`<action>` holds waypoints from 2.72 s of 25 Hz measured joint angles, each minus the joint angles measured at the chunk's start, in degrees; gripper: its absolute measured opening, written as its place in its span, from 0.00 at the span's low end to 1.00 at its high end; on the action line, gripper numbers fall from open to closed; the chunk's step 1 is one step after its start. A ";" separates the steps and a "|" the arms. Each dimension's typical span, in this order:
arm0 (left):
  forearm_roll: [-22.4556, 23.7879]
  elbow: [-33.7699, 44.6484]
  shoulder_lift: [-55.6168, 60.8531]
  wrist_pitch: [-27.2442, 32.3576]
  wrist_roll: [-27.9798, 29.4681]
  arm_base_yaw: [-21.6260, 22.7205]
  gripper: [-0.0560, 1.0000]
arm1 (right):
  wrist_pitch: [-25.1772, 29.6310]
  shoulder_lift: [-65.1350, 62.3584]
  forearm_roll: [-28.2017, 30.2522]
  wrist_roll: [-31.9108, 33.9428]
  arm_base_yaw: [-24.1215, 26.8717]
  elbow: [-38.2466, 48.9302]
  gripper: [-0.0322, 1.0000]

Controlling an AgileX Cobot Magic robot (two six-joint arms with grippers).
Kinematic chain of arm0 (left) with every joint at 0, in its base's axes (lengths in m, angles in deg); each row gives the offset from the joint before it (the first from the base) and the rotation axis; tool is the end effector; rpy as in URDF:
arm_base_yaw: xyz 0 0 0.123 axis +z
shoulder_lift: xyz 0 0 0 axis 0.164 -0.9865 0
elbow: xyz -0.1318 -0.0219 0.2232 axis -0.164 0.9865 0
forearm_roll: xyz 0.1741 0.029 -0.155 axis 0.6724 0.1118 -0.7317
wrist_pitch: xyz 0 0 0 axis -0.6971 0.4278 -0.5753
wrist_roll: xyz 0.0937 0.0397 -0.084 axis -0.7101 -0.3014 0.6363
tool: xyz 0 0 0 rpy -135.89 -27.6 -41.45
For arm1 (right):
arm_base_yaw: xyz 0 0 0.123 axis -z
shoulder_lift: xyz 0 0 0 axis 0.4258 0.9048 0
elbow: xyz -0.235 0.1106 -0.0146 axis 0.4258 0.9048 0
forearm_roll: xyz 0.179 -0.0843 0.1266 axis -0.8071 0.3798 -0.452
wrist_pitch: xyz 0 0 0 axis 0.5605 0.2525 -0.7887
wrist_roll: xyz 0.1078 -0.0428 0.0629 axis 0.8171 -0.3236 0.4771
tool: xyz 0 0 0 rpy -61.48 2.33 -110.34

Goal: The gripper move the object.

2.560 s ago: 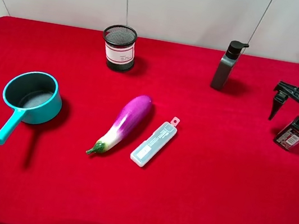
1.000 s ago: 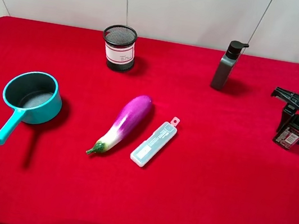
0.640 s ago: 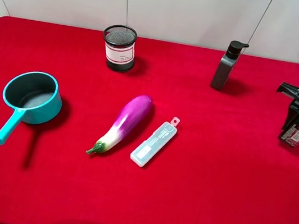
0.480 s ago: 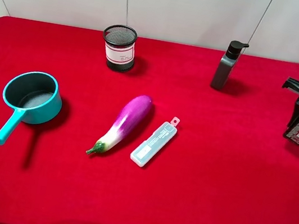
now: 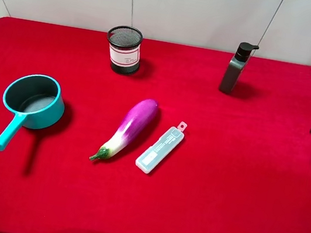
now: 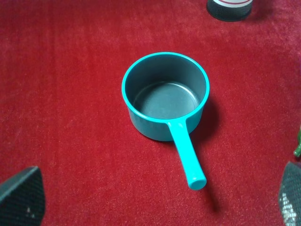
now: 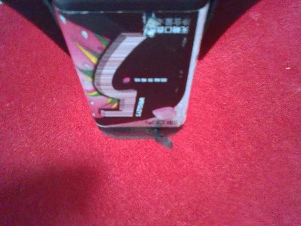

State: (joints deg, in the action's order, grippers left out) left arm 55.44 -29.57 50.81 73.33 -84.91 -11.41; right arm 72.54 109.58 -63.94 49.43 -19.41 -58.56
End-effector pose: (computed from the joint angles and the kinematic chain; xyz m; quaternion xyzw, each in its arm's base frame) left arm 0.0416 -0.0057 0.2475 0.0618 0.8530 0.0007 0.5183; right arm 0.2878 -0.0254 0.1667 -0.2787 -0.9599 -0.0095 0.0293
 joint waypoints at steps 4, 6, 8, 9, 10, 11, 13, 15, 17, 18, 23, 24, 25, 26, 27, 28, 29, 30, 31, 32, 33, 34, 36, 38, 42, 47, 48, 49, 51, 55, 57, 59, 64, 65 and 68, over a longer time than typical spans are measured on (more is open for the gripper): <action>0.00 0.00 0.00 0.00 0.00 0.00 0.98 | 0.29 -1.67 -2.11 -0.83 -0.39 -2.75 0.35; 0.00 0.00 0.00 0.00 0.00 0.00 0.98 | 0.35 -2.50 -2.36 -0.88 -1.55 -3.82 0.35; 0.00 0.00 0.00 0.00 0.00 0.00 0.98 | 0.47 -2.97 -2.55 -0.88 -3.08 -4.96 0.35; 0.00 0.00 0.00 0.00 0.00 0.00 0.98 | 0.47 -3.02 -2.72 -0.88 -3.98 -5.71 0.35; 0.00 0.00 0.00 0.00 0.00 0.00 0.98 | 0.47 -3.02 -2.78 -0.88 -4.83 -6.53 0.35; 0.00 0.00 0.00 0.00 0.00 0.00 0.98 | 0.47 -3.02 -2.78 -0.88 -5.71 -7.25 0.35; 0.00 0.00 0.00 0.00 0.00 0.00 0.98 | 0.53 -3.02 -2.92 -0.82 -8.01 -9.29 0.35; 0.00 0.00 0.00 0.00 0.00 0.00 0.98 | 0.53 -3.02 -2.92 -0.42 -10.29 -11.53 0.35; 0.00 0.00 0.00 0.00 0.00 0.00 0.98 | 0.58 -3.02 -2.98 0.07 -12.24 -13.60 0.35; 0.00 0.00 0.00 0.00 0.00 0.00 0.98 | 0.58 -3.02 -3.02 0.24 -13.03 -14.54 0.35; 0.00 0.00 0.00 0.00 0.00 0.00 0.98 | 0.64 -3.02 -3.02 1.56 -17.22 -19.28 0.35; 0.00 0.00 0.00 0.00 0.00 0.00 0.98 | 0.71 -2.96 -3.02 1.70 -18.02 -20.26 0.35; 0.00 0.00 0.00 0.00 0.00 0.00 0.98 | 0.71 -2.75 -3.12 1.77 -18.76 -21.26 0.35; 0.00 0.00 0.00 0.00 0.00 0.00 0.98 | 0.76 -2.45 -3.12 1.77 -19.53 -22.36 0.35; 0.00 0.00 0.00 0.00 0.00 0.00 0.98 | 0.76 -2.04 -3.12 1.82 -20.21 -23.35 0.35; 0.00 0.00 0.00 0.00 0.00 0.00 0.98 | 0.76 -1.33 -3.12 1.82 -21.05 -24.57 0.35; 0.00 0.00 0.00 0.00 0.00 0.00 0.98 | 0.76 -0.47 -3.12 1.89 -21.79 -25.58 0.35; 0.00 0.00 0.00 0.00 0.00 0.00 0.98 | 0.76 0.55 -3.12 1.93 -22.71 -26.82 0.35; 0.00 0.00 0.00 0.00 0.00 0.00 0.98 | 0.76 1.44 -3.12 1.93 -23.62 -28.13 0.35; 0.00 0.00 0.00 0.00 0.00 0.00 0.98 | 0.76 2.78 -3.12 1.93 -24.51 -29.44 0.35; 0.00 0.00 0.00 0.00 0.00 0.00 0.98 | 0.76 3.74 -3.12 1.93 -25.22 -30.55 0.35; 0.00 0.00 0.00 0.00 0.00 0.00 0.98 | 0.76 4.84 -3.12 1.93 -26.05 -31.89 0.35; 0.00 0.00 0.00 0.00 0.00 0.00 0.98 | 0.76 6.86 -3.12 1.93 -27.40 -34.26 0.35; 0.00 0.00 0.00 0.00 0.00 0.00 0.98 | 0.76 8.93 -3.12 1.82 -28.83 -36.60 0.35; 0.00 0.00 0.00 0.00 0.00 0.00 0.98 | 0.76 11.76 -3.05 1.52 -30.64 -39.07 0.35; 0.00 0.00 0.00 0.00 0.00 0.00 0.98 | 0.76 16.45 -3.05 0.44 -33.24 -42.48 0.35; 0.00 0.00 0.00 0.00 0.00 0.00 0.98 | 0.76 17.62 -3.05 0.16 -33.70 -43.11 0.35; 0.00 0.00 0.00 0.00 0.00 0.00 0.98 | 0.77 18.44 -3.05 0.05 -34.09 -43.65 0.35; 0.00 0.00 0.00 0.00 0.00 0.00 0.98 | 0.77 20.37 -3.11 -0.63 -34.82 -44.87 0.35; 0.00 0.00 0.00 0.00 0.00 0.00 0.98 | 0.71 24.41 -3.97 -2.34 -35.70 -46.46 0.35; 0.00 0.00 0.00 0.00 0.00 0.00 0.98 | 0.71 25.62 -4.20 -2.92 -35.99 -46.51 0.35; 0.00 0.00 0.00 0.00 0.00 0.00 0.98 | 0.71 26.99 -4.21 -3.60 -36.48 -46.68 0.35; 0.00 0.00 0.00 0.00 0.00 0.00 0.98 | 0.89 29.86 -4.43 -4.90 -37.28 -48.58 0.35; 0.00 0.00 0.00 0.00 0.00 0.00 0.98 | 0.84 30.69 -4.43 -5.16 -37.50 -49.00 0.35; 0.00 0.00 0.00 0.00 0.00 0.00 0.98 | 0.84 32.87 -4.45 -5.71 -37.81 -50.69 0.35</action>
State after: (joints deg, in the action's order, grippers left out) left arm 55.44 -29.57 50.81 73.33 -84.91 -11.41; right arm 73.39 142.45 -68.39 43.72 -57.22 -109.25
